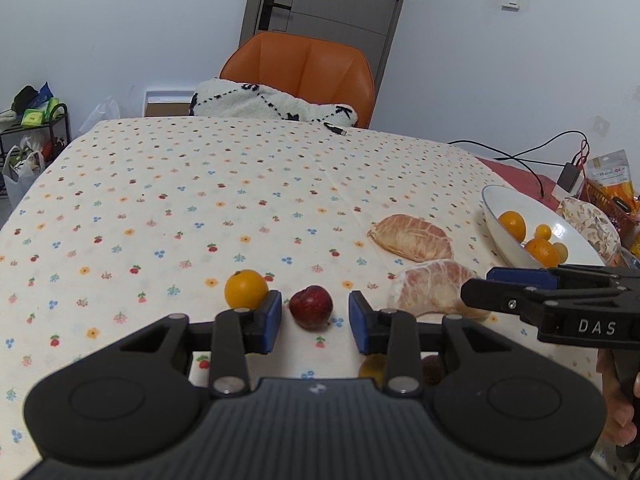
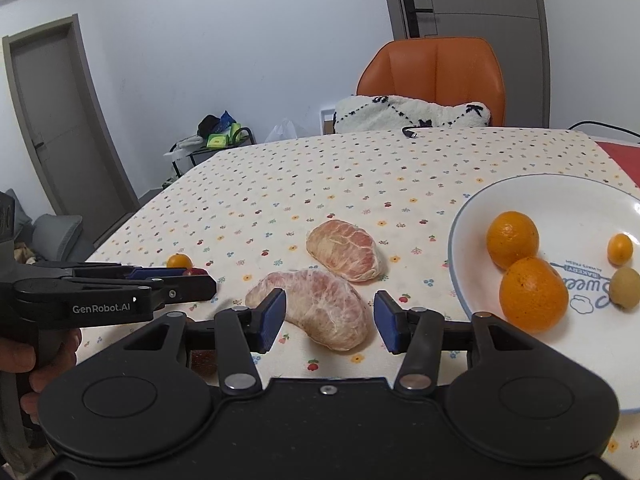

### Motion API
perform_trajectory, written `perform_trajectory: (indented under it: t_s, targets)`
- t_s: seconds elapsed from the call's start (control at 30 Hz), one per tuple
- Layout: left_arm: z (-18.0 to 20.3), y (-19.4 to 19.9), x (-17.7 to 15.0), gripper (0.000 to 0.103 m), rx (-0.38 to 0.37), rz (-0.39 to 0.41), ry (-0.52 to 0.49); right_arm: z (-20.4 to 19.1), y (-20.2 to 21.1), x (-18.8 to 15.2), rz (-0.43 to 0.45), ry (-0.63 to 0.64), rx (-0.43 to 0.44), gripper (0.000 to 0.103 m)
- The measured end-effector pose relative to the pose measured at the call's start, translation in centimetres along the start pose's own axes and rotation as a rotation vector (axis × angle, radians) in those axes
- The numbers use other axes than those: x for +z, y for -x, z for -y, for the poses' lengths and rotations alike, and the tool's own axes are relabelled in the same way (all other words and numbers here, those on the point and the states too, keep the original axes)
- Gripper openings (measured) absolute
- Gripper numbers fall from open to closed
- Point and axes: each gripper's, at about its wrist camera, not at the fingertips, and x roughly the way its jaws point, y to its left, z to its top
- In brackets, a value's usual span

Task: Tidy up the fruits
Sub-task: 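Grasp a peeled pomelo segment with the right gripper while the left gripper grasps the red fruit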

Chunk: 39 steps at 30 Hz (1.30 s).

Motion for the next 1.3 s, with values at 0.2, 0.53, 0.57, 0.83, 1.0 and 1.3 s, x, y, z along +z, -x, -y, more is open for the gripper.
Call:
perform_trajectory:
  t_s: [0.2,0.53,0.57,0.83,1.0,1.3]
  targets:
    - [-0.3,0.0,0.0,0.021,0.008,0.008,0.017,-0.2,-0.9,0.0,-0.040,0.008,0.001,0.051]
    - [-0.6,1.0,-0.2,0.021,-0.001,0.026,0.035,-0.7,0.4,-1.0,-0.070,-0.028,0.089,0.044]
    - [-0.6,1.1,-0.2,0.021,-0.004,0.028,0.035,-0.8,0.5,-1.0,-0.065,-0.024,0.086,0.044]
    - [-0.6,1.5,-0.1,0.021,-0.024,0.041,0.067,-1.0,-0.7,-0.5,-0.049,0.005,0.025,0.046]
    - [-0.4,1.8,-0.1,0.021,-0.030,0.048,0.068,-1.8,-1.8,0.0,-0.056,0.063,0.010,0.047]
    - [-0.3,2.3,0.1,0.021,-0.032,0.063,0.075,-2.4,-2.8,0.2,-0.038,0.124,-0.021,0.037]
